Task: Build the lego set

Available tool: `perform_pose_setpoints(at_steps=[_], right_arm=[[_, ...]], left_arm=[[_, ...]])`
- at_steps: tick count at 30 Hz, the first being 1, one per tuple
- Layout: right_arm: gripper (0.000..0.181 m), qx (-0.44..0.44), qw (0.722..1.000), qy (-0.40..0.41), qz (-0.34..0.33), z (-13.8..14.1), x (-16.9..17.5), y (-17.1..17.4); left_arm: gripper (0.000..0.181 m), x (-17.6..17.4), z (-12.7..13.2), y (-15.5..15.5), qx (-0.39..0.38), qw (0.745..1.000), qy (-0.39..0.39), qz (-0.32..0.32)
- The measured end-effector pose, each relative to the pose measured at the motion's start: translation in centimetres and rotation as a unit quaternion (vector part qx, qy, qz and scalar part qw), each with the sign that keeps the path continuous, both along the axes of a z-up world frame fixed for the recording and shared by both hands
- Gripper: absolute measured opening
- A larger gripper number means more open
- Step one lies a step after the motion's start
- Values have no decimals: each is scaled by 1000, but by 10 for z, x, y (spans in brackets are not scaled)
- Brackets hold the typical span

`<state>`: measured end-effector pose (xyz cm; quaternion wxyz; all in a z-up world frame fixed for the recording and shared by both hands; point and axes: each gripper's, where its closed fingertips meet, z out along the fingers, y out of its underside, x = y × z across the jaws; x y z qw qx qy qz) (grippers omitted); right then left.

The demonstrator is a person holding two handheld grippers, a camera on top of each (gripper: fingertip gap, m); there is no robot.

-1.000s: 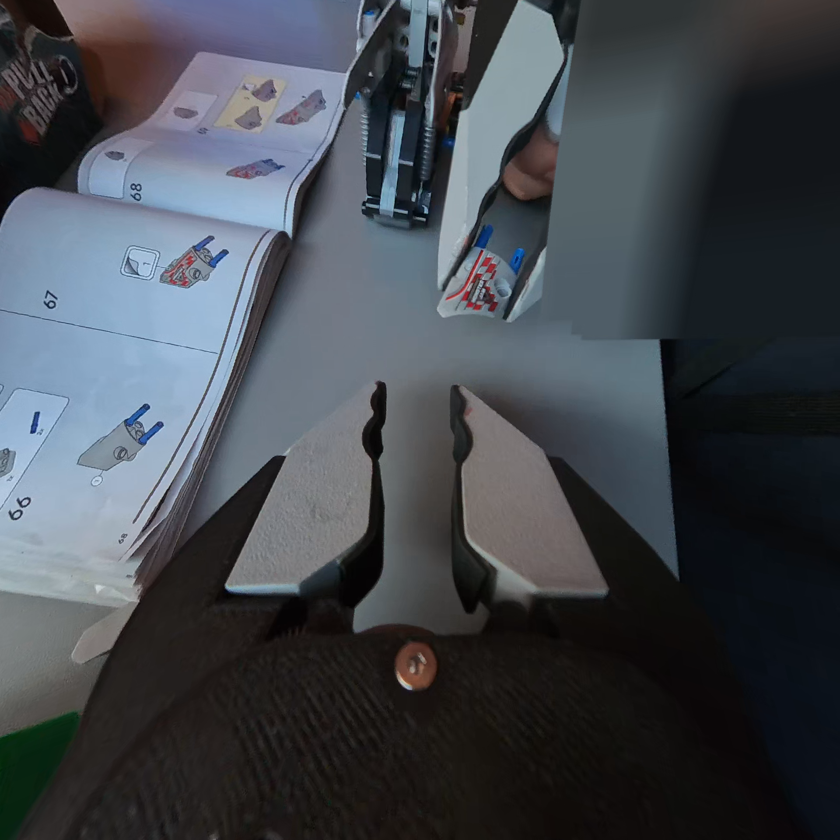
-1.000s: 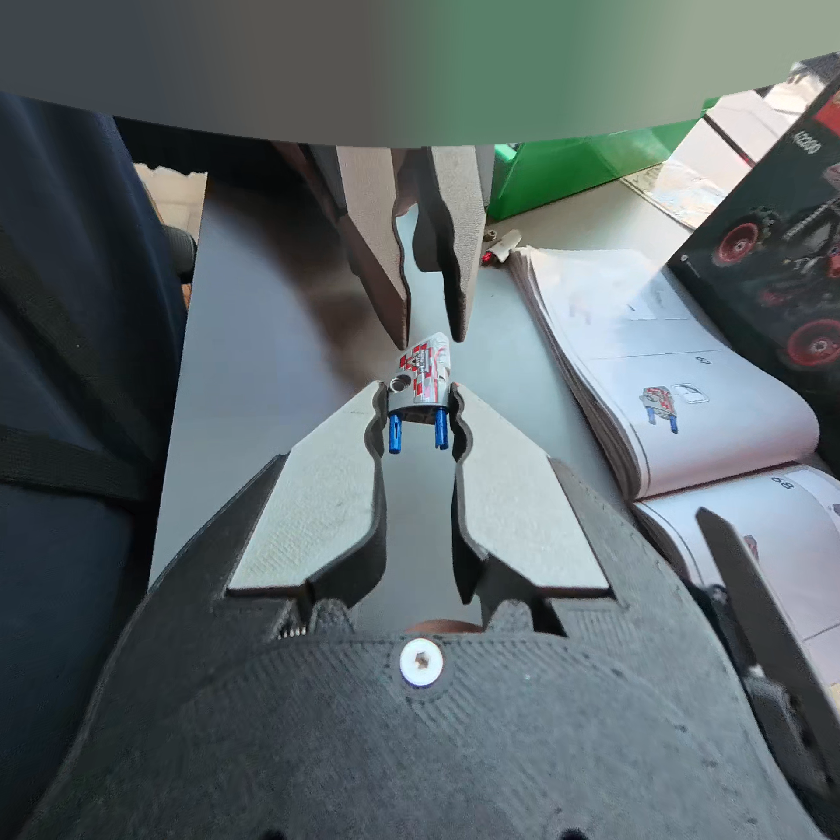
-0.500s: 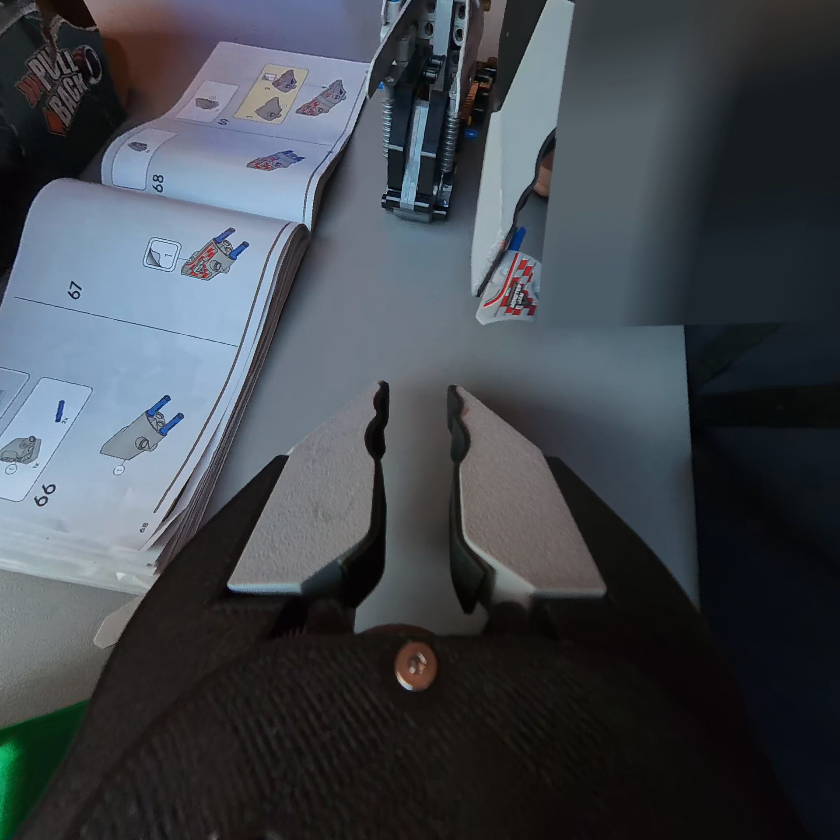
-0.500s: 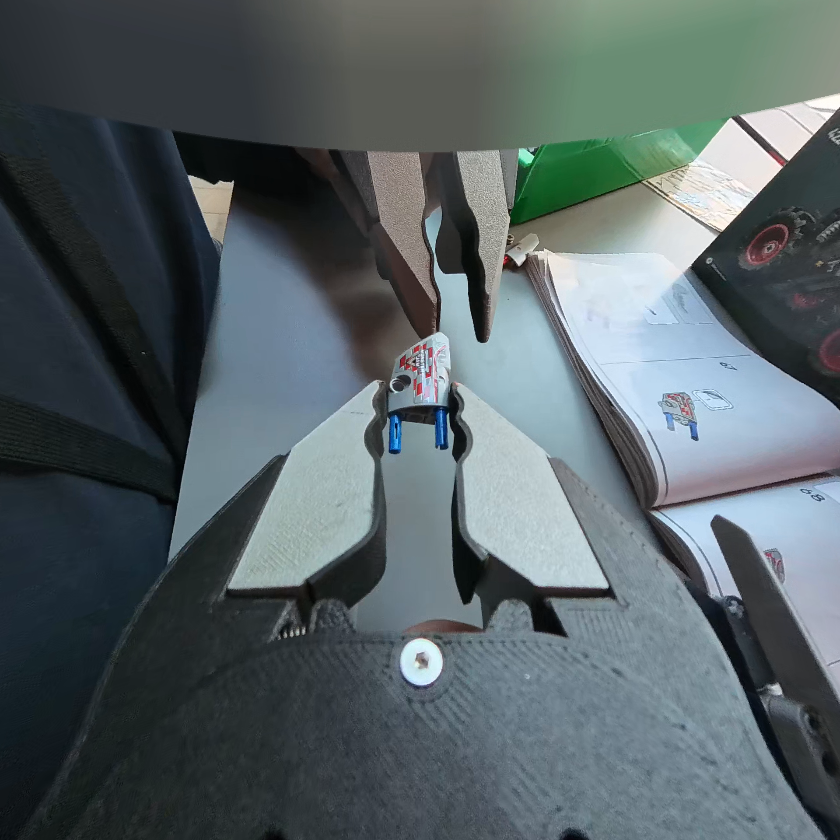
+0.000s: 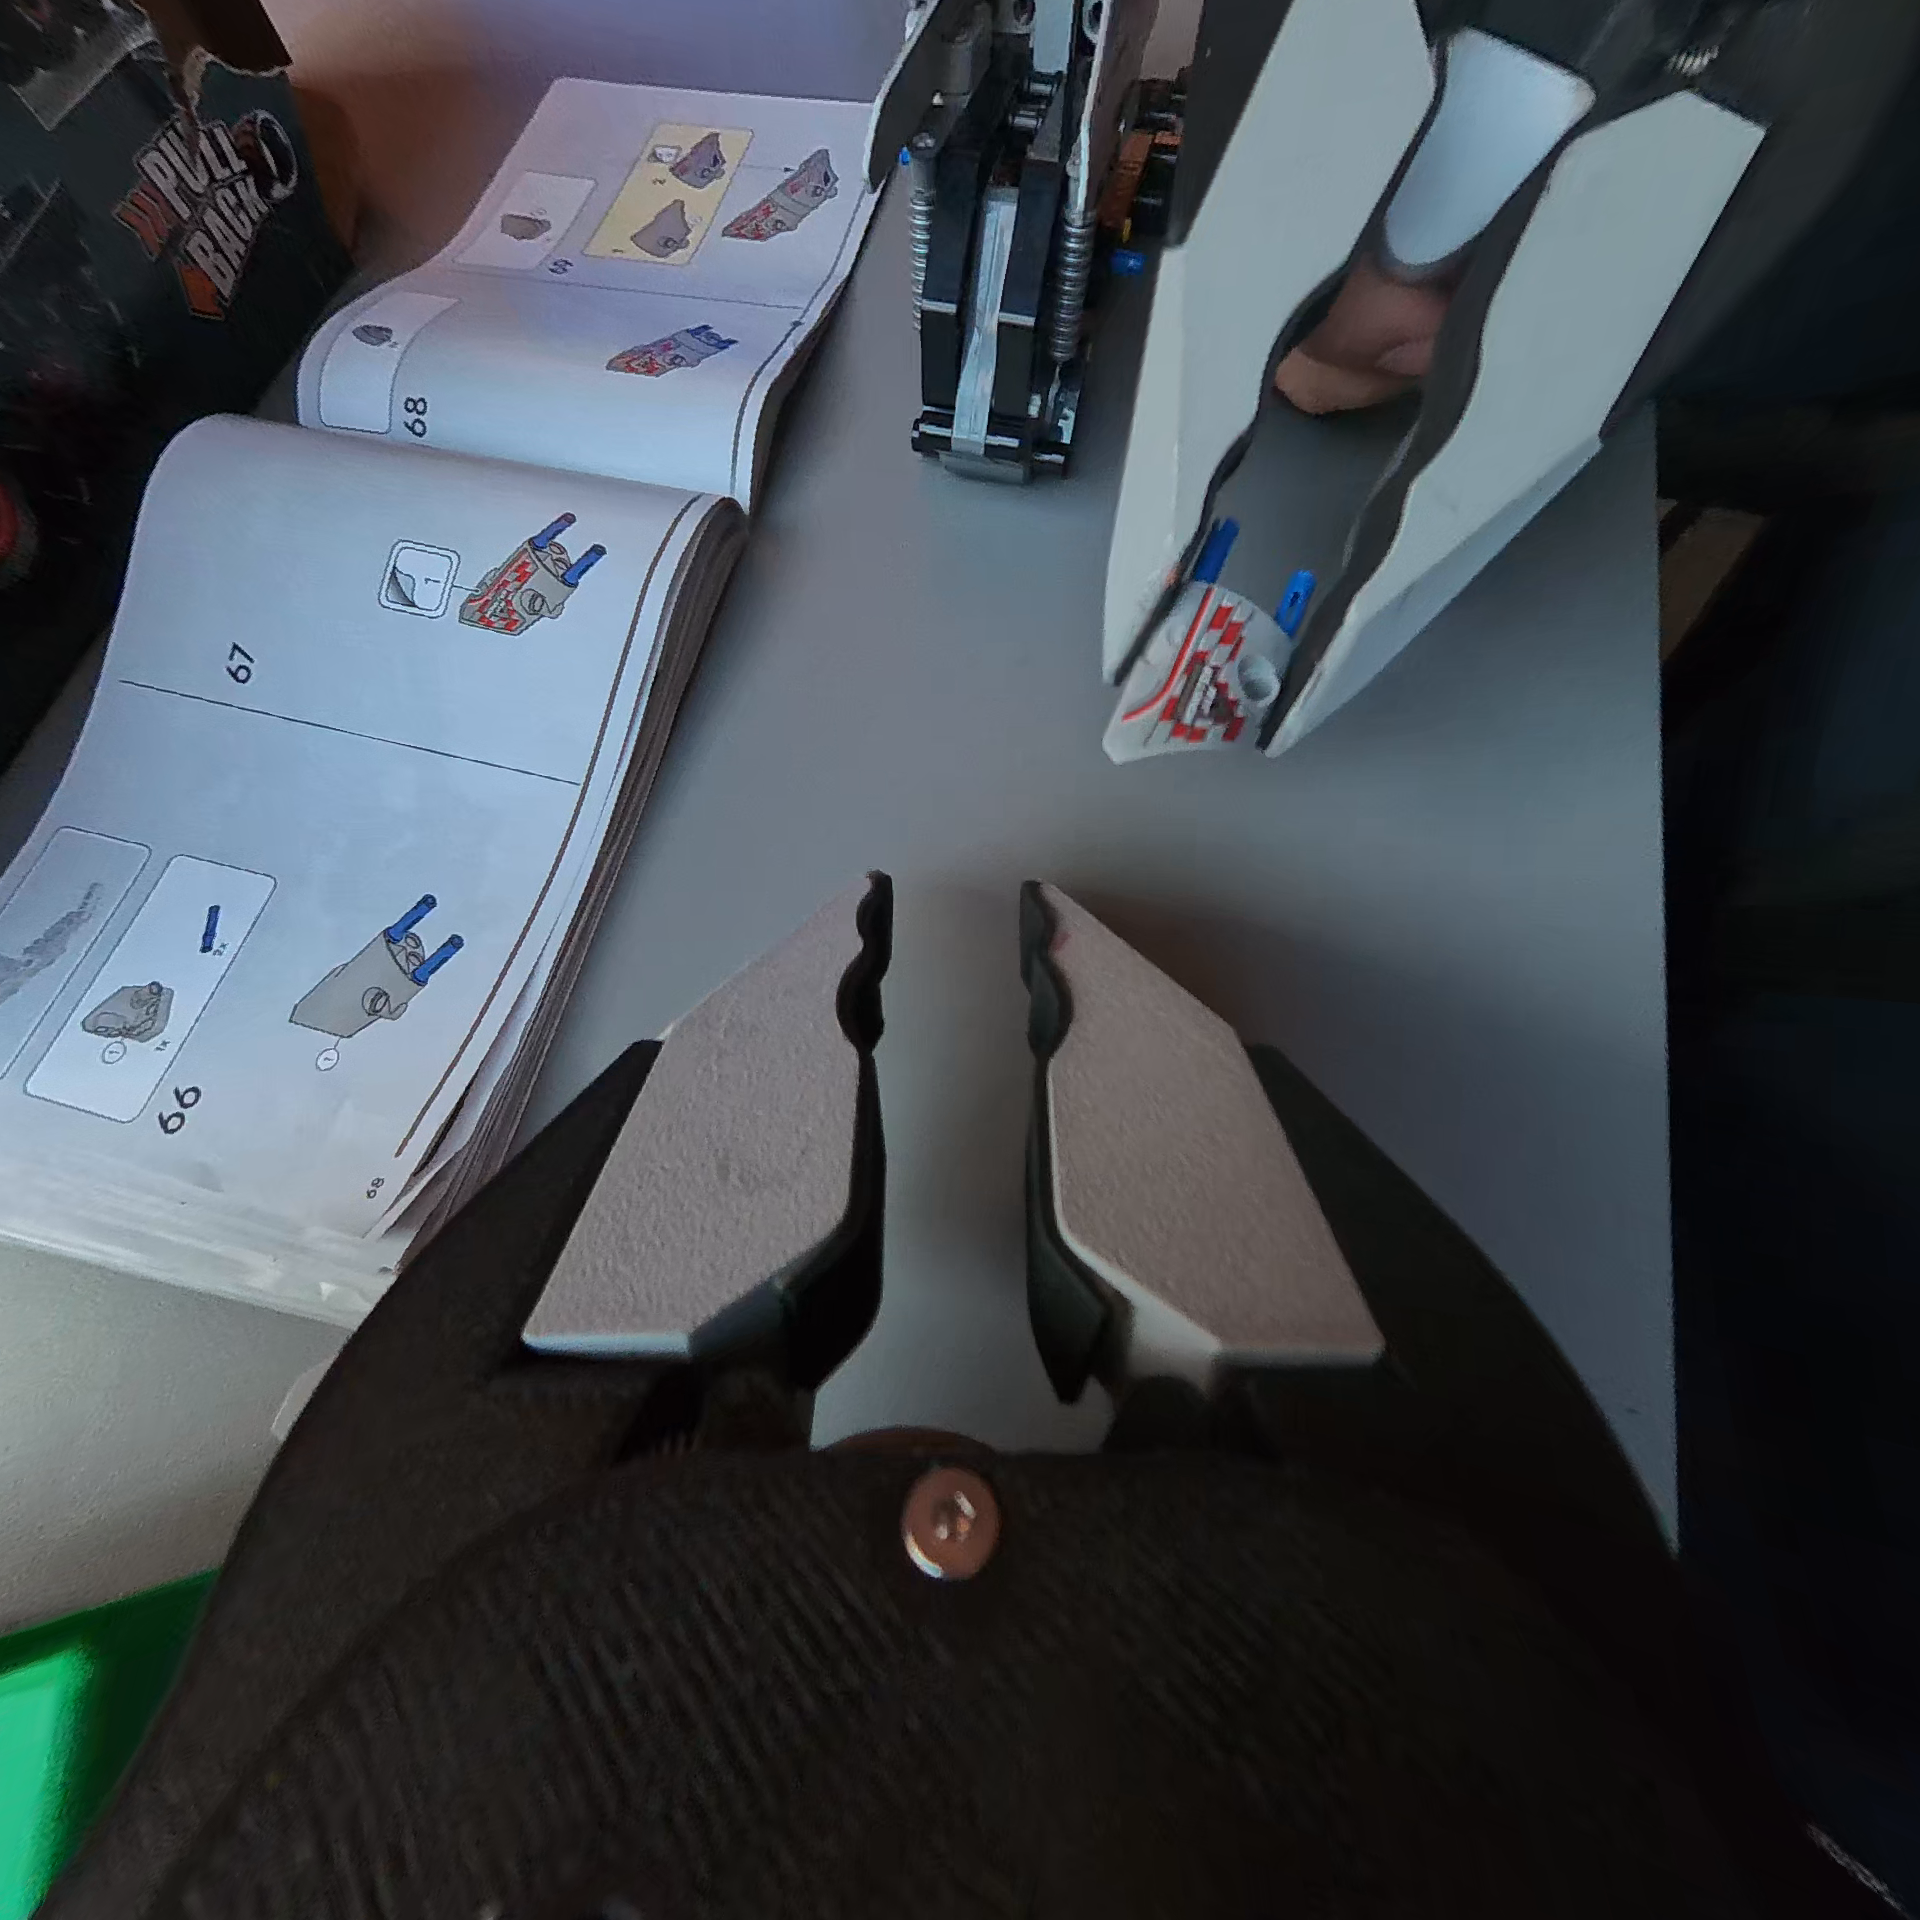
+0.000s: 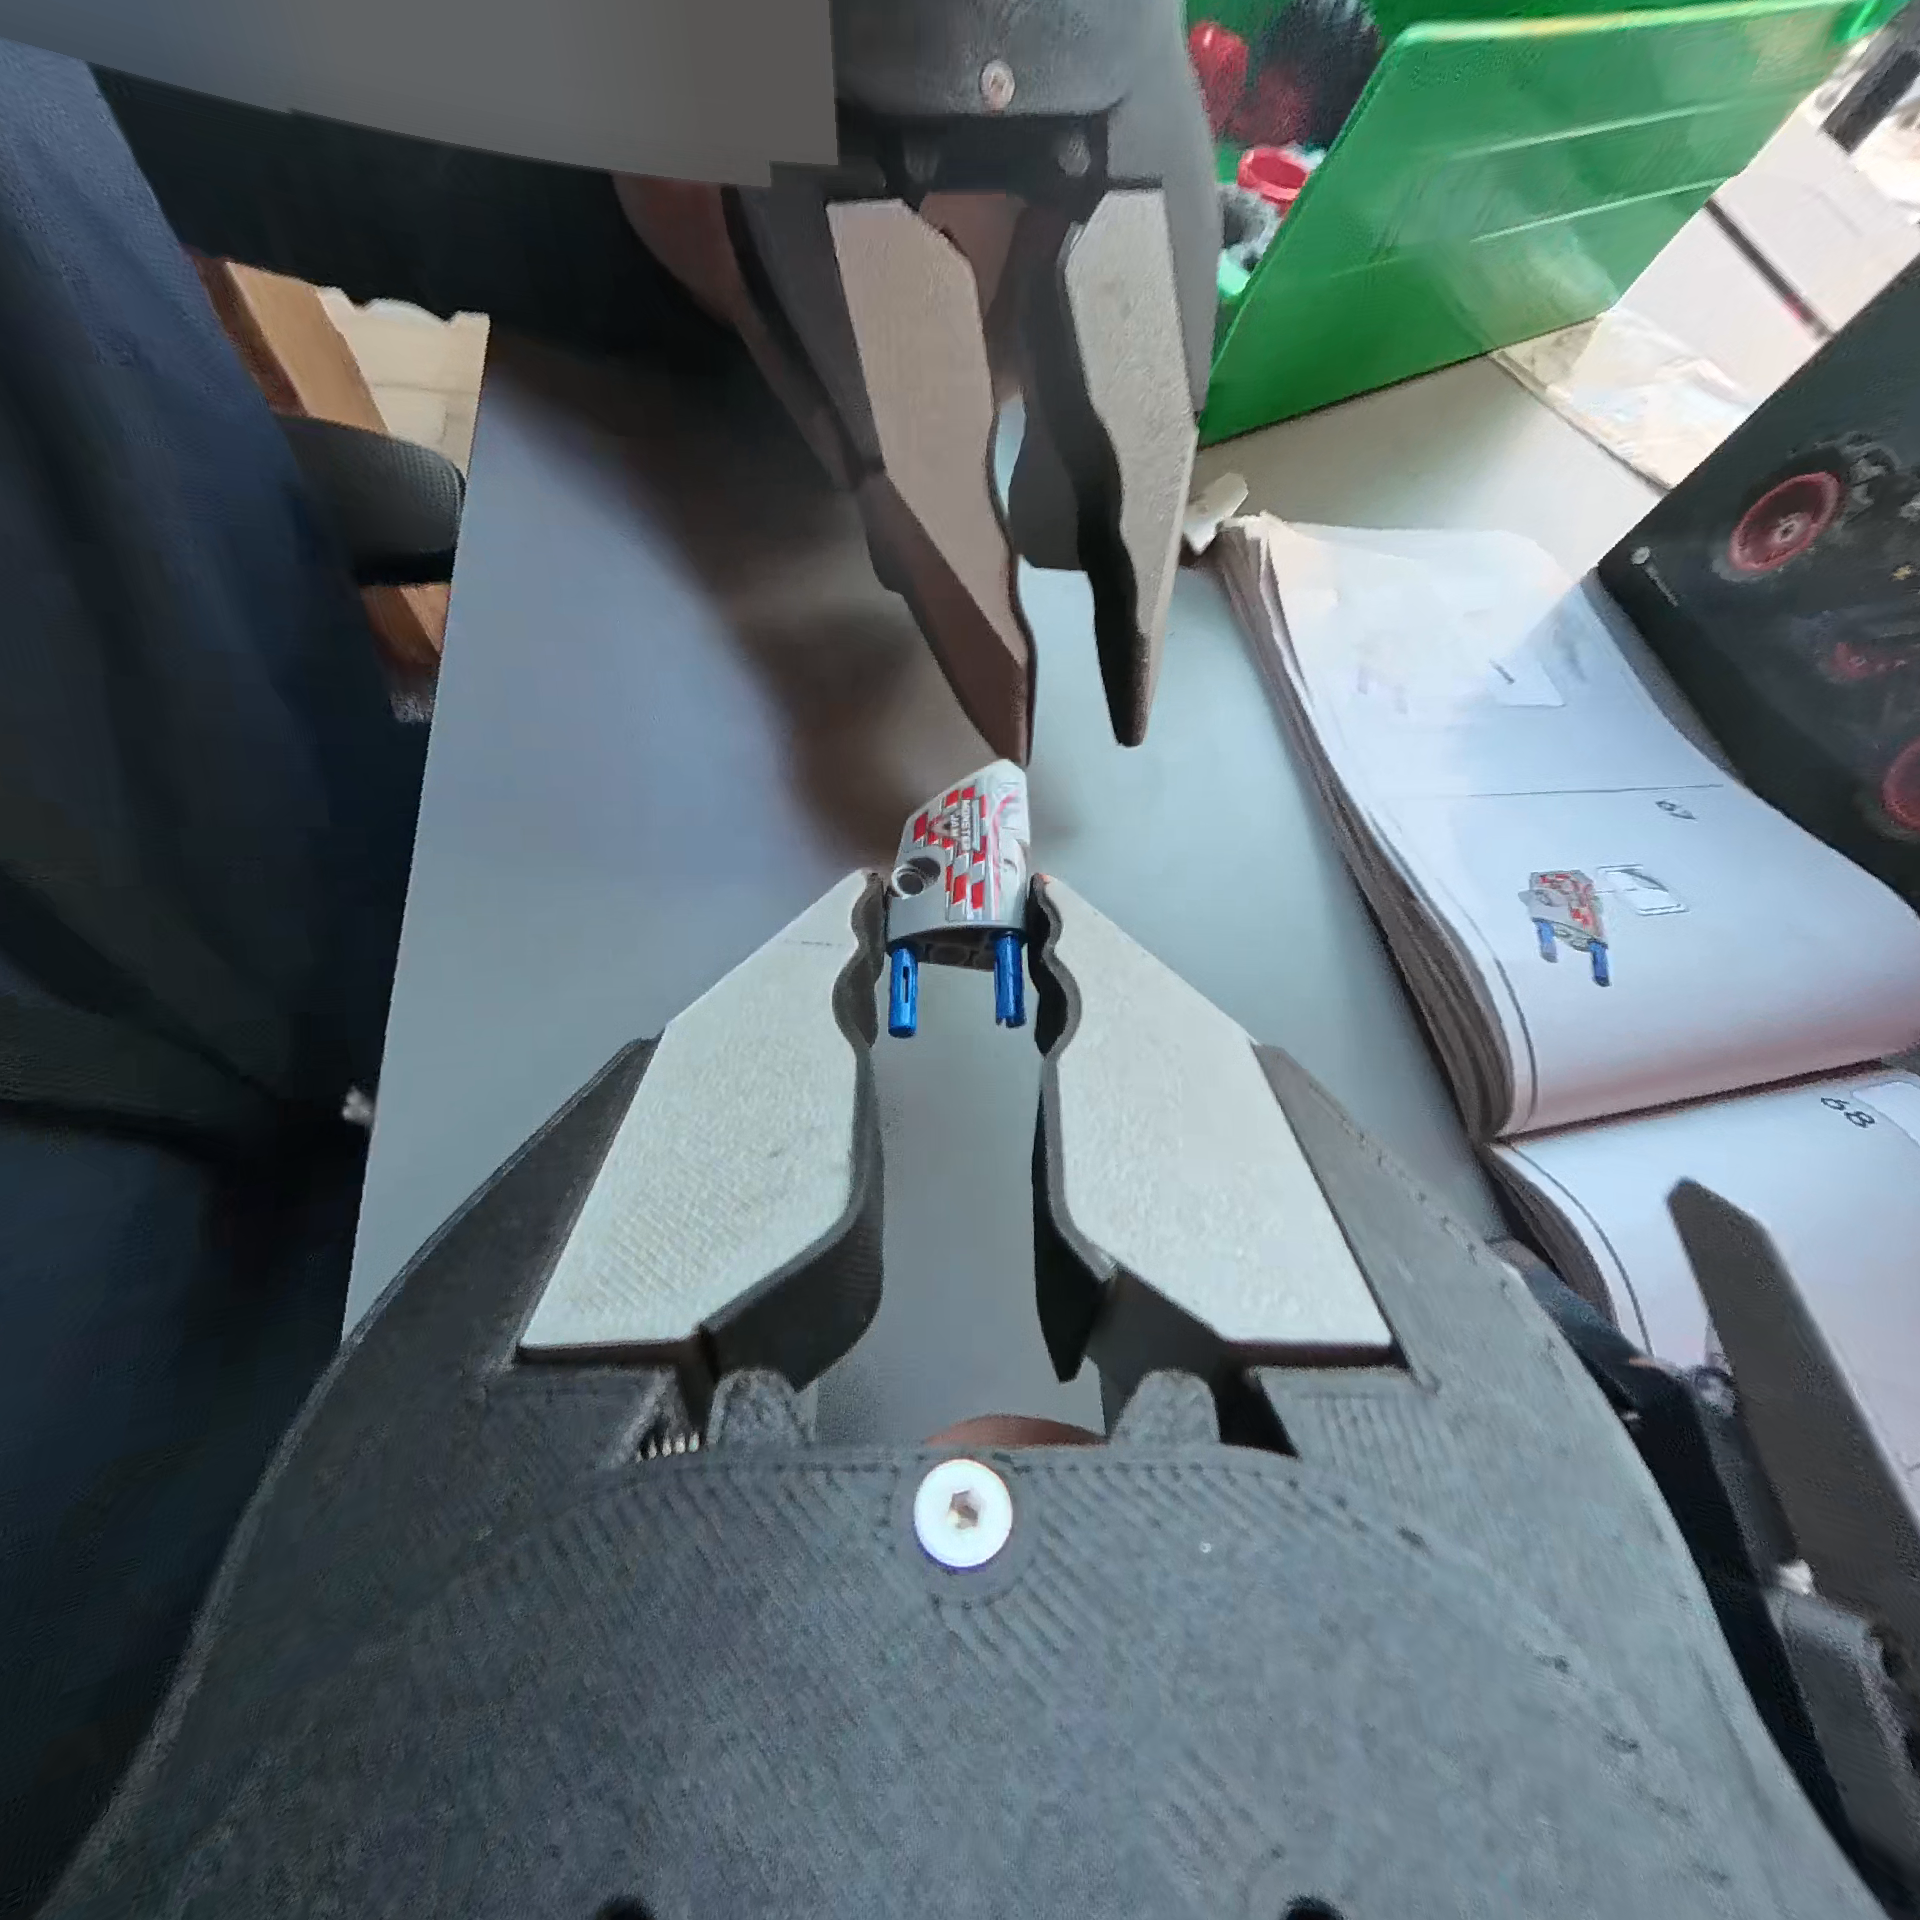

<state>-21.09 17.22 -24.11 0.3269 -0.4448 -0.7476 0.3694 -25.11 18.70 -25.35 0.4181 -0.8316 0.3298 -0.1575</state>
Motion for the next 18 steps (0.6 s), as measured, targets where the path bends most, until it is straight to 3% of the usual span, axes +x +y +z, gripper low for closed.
perform_pose_setpoints(at_steps=[18], right_arm=[[24, 36, 999, -13, -13, -8, 3, 4]], left_arm=[[21, -1, 0, 1, -4, 1000, -6, 4]])
